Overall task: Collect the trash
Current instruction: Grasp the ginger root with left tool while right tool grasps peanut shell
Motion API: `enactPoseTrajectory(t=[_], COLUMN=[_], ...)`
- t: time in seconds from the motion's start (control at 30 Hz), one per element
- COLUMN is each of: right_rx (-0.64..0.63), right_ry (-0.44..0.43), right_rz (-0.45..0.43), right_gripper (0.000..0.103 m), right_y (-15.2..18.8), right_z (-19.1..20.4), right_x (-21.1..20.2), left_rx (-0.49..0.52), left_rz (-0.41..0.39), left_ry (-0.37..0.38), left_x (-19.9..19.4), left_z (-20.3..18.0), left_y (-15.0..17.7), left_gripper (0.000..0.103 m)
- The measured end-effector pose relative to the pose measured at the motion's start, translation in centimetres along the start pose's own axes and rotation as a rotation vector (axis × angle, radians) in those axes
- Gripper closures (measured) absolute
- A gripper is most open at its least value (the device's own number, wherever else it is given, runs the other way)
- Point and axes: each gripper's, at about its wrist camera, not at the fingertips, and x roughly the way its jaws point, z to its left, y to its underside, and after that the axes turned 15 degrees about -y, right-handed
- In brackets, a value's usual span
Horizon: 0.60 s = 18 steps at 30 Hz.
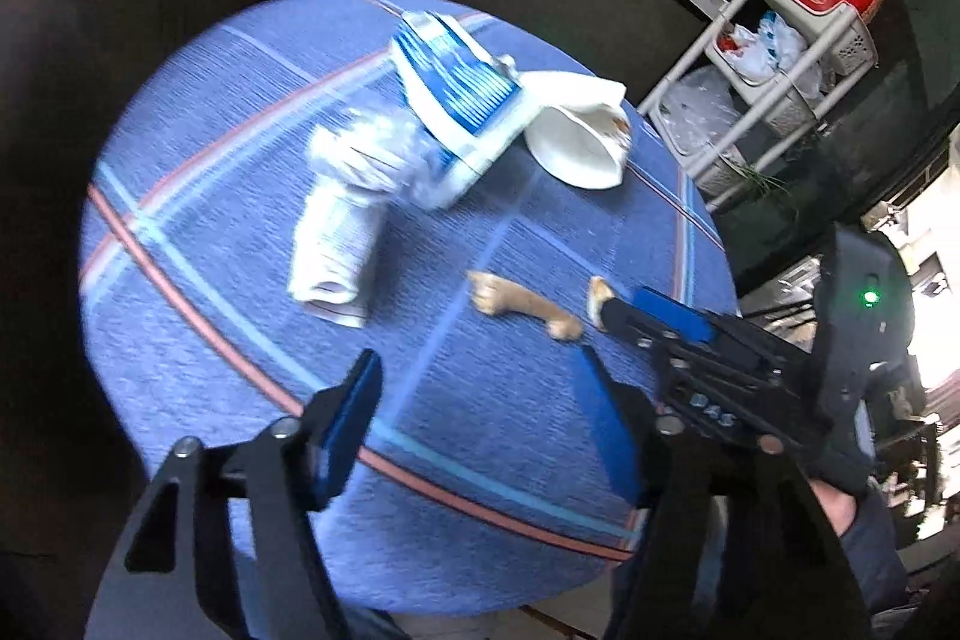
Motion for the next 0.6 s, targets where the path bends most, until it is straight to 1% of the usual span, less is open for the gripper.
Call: enactPoseTrajectory(t=[0.07,0.1,0.13,0.17,0.23,0.33,0.5,0.6], right_rx=[-0.009,-0.015,-0.021,-0.026,-0.028,-0.030,-0.020,0.002], right_ry=[-0.005,-0.007,-0.007,-0.009,-0.013,-0.014,-0.011,-0.016], right_rz=[-0.005,-0.005,-0.008,-0.009,-0.016,-0.016,-0.019,-0.032], right_gripper=[0.071,0.076,0.085,0.086,0.087,0.087,0.087,0.087], right_y=[0.1,0.1,0.1,0.1,0.3,0.6,1.4,1.6], right_z=[0.0,0.0,-0.1,-0.1,-0.4,-0.7,-1.2,-1.7], right_x=[0.2,0.3,0.3,0.4,0.2,-0.3,-1.2,-1.6], left_rx=[-0.004,-0.007,-0.010,-0.018,-0.044,-0.078,-0.118,-0.107], left_rz=[0.025,0.033,0.042,0.053,0.076,0.098,0.101,0.097], left_ry=[0.024,0.030,0.037,0.045,0.070,0.068,0.004,-0.036], left_x=[0.8,1.1,1.5,1.9,2.7,3.9,5.6,6.3], left_z=[-0.5,-0.7,-1.0,-1.2,-1.7,-2.4,-4.1,-5.1], left_y=[0.0,0.1,0.0,-0.1,-0.3,-0.8,-1.9,-2.4], left_gripper=[0.048,0.050,0.051,0.052,0.060,0.063,0.063,0.064])
